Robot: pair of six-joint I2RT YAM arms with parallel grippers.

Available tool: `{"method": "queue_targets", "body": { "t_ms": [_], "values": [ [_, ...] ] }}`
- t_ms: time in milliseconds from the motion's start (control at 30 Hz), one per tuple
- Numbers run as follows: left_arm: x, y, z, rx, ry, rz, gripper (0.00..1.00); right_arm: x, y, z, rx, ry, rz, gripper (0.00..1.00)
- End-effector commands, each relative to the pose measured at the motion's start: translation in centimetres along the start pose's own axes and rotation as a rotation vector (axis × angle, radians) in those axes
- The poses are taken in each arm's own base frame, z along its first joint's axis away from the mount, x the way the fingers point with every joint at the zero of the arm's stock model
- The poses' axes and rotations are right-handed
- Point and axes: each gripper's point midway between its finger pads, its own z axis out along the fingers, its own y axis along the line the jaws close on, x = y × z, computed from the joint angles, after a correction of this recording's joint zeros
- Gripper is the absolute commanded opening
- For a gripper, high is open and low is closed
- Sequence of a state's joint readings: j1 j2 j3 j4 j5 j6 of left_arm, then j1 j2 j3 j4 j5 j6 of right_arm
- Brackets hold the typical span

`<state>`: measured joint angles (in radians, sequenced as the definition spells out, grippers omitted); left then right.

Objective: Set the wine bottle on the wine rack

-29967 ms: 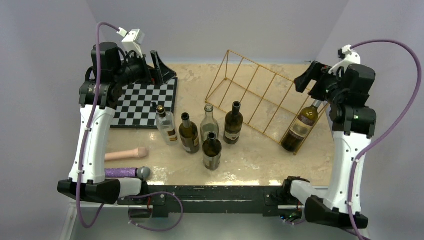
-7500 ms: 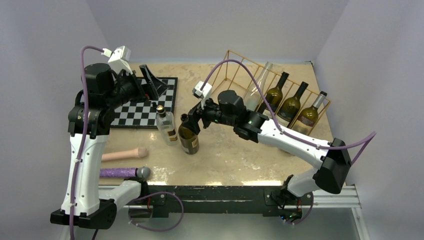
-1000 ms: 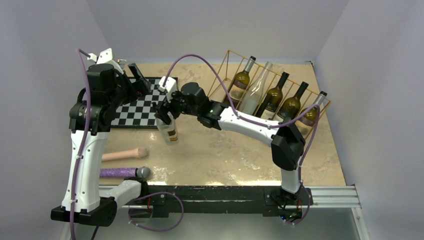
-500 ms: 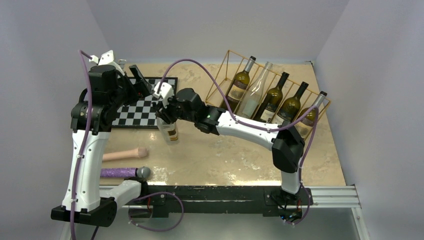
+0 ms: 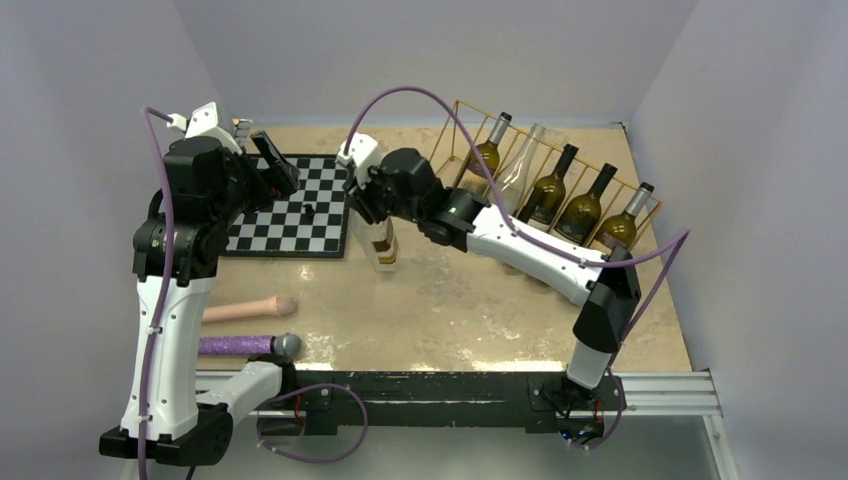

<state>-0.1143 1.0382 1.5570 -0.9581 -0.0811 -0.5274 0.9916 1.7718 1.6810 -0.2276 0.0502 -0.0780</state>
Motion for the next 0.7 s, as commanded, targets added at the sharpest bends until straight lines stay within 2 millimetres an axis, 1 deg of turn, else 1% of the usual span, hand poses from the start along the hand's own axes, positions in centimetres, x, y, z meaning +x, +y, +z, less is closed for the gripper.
{"method": "queue_targets", "body": {
  "t_ms": [0,33,133,167,200,233,300,500,667],
  "values": [
    [0.3,-0.6,0.3,0.039,0.014,0.024,0.93,-10.9,-7.3,-5.9,0.172,-0.305,0.095,0.00],
    [0.5,-0.9,0.4,0.056,0.027,0.034,0.93,-10.8,-8.4,-6.0,0.190,-0.309,0.109,0.00],
    [1.9,-3.1,0.9,0.181,0.124,0.064,0.94,-11.2,-11.5,-6.3,0.255,-0.324,0.127,0.00],
    [2.3,-3.7,1.1,0.210,0.158,0.065,0.94,-11.1,-12.5,-6.0,0.274,-0.323,0.144,0.00],
    [2.7,-4.1,1.3,0.231,0.186,0.063,0.93,-11.4,-13.3,-6.2,0.288,-0.333,0.162,0.00],
    [3.1,-4.4,1.4,0.247,0.211,0.060,0.93,-11.2,-14.2,-5.7,0.307,-0.327,0.170,0.00],
    [3.7,-4.6,1.7,0.260,0.245,0.049,0.93,-11.1,-16.1,-5.4,0.352,-0.326,0.186,0.00],
    [4.1,-4.9,1.9,0.277,0.267,0.053,0.93,-10.3,-19.7,-3.9,0.425,-0.320,0.239,0.00],
    [4.4,-5.2,2.1,0.291,0.290,0.047,0.93,-9.1,-22.0,-2.3,0.456,-0.294,0.298,0.00]
  ]
}}
